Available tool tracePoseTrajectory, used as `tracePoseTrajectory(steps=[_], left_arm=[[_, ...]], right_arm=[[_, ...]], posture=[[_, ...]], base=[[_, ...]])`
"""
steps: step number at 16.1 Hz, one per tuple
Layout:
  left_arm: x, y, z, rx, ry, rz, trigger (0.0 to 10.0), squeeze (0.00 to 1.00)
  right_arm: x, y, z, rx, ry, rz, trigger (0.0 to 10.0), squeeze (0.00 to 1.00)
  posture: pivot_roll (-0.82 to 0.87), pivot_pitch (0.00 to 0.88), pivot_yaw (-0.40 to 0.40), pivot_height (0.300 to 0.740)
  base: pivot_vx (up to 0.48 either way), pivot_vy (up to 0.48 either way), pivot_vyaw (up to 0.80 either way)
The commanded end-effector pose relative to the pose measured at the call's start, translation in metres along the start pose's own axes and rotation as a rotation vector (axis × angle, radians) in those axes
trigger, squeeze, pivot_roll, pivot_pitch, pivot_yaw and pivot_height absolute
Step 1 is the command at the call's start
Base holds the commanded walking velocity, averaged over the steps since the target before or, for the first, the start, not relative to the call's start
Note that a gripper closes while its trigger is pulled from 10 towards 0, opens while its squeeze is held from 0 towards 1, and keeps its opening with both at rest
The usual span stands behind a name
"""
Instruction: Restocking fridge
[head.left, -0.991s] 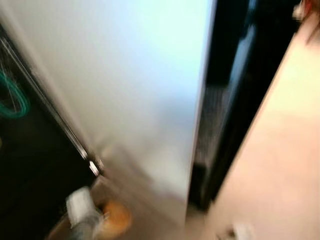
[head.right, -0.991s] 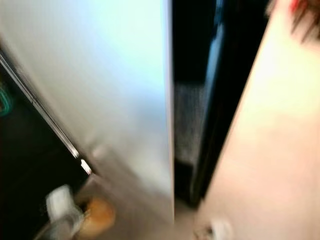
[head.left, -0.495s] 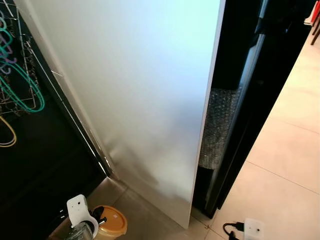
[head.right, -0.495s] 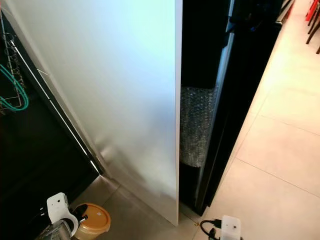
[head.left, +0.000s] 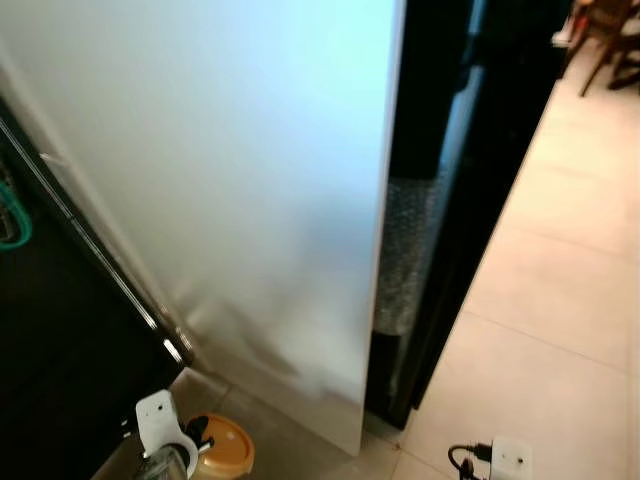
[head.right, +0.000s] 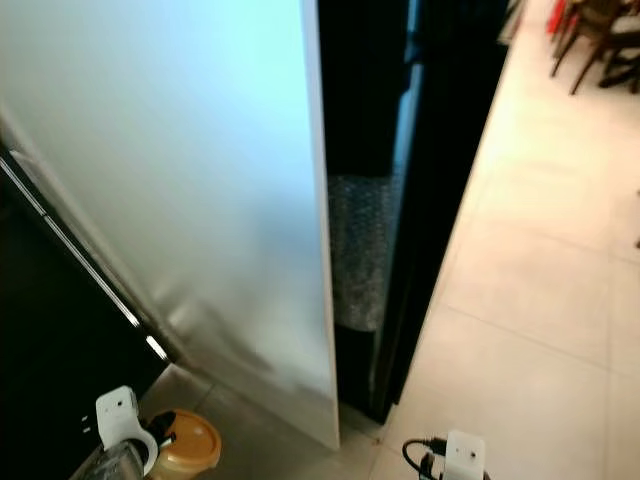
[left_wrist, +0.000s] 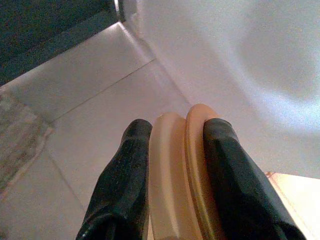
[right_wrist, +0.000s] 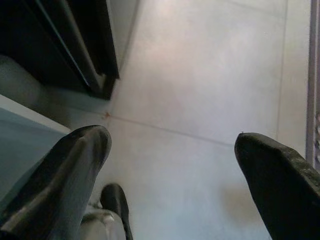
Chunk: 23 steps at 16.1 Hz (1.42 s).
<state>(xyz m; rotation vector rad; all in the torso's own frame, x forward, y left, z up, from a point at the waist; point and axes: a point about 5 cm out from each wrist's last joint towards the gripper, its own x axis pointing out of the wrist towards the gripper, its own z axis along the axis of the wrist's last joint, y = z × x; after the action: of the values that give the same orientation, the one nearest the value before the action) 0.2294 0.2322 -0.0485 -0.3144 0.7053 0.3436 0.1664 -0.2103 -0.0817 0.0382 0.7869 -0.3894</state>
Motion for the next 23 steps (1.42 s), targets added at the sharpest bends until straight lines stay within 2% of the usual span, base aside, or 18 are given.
tracePoseTrajectory(steps=[1,2,3,4,5,7,10,11,13,14,15,16,18,19,20,22,23], left_arm=[[-0.002,0.007,-0.002,0.007,0.000,0.021,10.0,0.00],[-0.002,0.008,-0.003,0.008,0.001,0.021,10.0,0.00],[-0.002,0.008,-0.003,0.013,0.002,0.019,10.0,0.00],[-0.002,0.007,-0.004,0.018,0.005,0.017,10.0,0.00],[-0.002,0.007,-0.004,0.019,0.005,0.016,10.0,0.00],[-0.002,0.006,-0.006,0.028,0.009,0.012,10.0,0.00],[-0.002,0.005,-0.006,0.029,0.008,0.010,10.0,0.00],[-0.002,0.005,-0.006,0.028,0.006,0.011,10.0,0.00],[-0.003,0.007,-0.007,0.026,0.009,0.014,10.0,0.00],[-0.003,0.008,-0.008,0.027,0.013,0.018,10.0,0.00],[-0.003,0.010,-0.009,0.028,0.016,0.021,10.0,0.00],[-0.003,0.010,-0.010,0.029,0.017,0.022,10.0,0.00],[-0.004,0.010,-0.010,0.032,0.018,0.023,10.0,0.00],[-0.004,0.010,-0.010,0.034,0.019,0.024,10.0,0.00],[-0.004,0.011,-0.011,0.041,0.022,0.024,10.0,0.00],[-0.005,0.013,-0.013,0.050,0.029,0.026,10.0,0.00],[-0.005,0.013,-0.013,0.051,0.031,0.027,10.0,0.00]], right_arm=[[-0.001,0.003,0.000,0.007,-0.026,0.012,10.0,0.00],[-0.002,0.003,0.001,0.006,-0.042,0.015,10.0,0.00],[0.013,0.003,0.058,-0.026,-0.205,0.014,10.0,0.00],[0.022,0.009,0.139,-0.007,-0.385,-0.016,10.0,0.00],[0.022,0.009,0.148,0.004,-0.405,-0.020,10.0,0.00],[0.018,0.013,0.179,0.015,-0.524,-0.033,10.0,0.00],[0.011,0.020,0.202,0.022,-0.636,0.028,10.0,0.00],[0.010,0.021,0.208,0.016,-0.658,0.026,10.0,0.00],[0.010,0.020,0.202,0.020,-0.649,0.000,10.0,0.00],[0.013,0.025,0.191,-0.002,-0.591,0.049,10.0,0.00],[0.019,0.039,0.166,-0.062,-0.429,0.174,10.0,0.00],[0.021,0.045,0.151,-0.126,-0.343,0.224,10.0,0.00],[0.019,0.052,0.131,-0.158,-0.315,0.282,10.0,0.00],[0.018,0.051,0.130,-0.148,-0.329,0.257,10.0,0.00],[0.017,0.049,0.138,-0.139,-0.378,0.238,10.0,0.00],[0.013,0.055,0.164,-0.134,-0.493,0.283,10.0,0.00],[0.012,0.056,0.169,-0.139,-0.509,0.296,10.0,0.00]], posture=[[0.00,0.000,0.082,0.740],[0.00,0.000,0.081,0.740],[0.00,0.000,0.084,0.740],[-0.01,0.000,0.085,0.740],[-0.01,0.000,0.085,0.740],[-0.01,0.000,0.086,0.740],[-0.01,0.000,0.082,0.740],[-0.01,0.000,0.078,0.740],[-0.01,0.000,0.075,0.740],[-0.01,0.000,0.075,0.740],[-0.01,0.000,0.076,0.740],[-0.01,0.000,0.072,0.740],[0.00,0.000,0.069,0.740],[0.00,0.000,0.069,0.740],[0.00,0.000,0.071,0.740],[0.00,0.000,0.071,0.740],[0.00,0.000,0.070,0.740]], base=[[0.000,0.000,0.00],[0.000,0.000,0.00],[0.000,0.000,0.00],[0.000,0.000,0.00],[0.000,0.000,0.00],[0.000,0.000,0.00],[0.000,0.000,0.00],[0.000,0.000,0.00],[0.000,0.000,0.00],[0.000,0.000,0.00],[0.000,0.000,0.00],[0.000,0.000,0.00],[0.000,0.000,0.00],[0.000,0.000,0.00],[0.000,0.000,0.00],[0.000,0.000,0.00],[0.000,0.000,0.00]])
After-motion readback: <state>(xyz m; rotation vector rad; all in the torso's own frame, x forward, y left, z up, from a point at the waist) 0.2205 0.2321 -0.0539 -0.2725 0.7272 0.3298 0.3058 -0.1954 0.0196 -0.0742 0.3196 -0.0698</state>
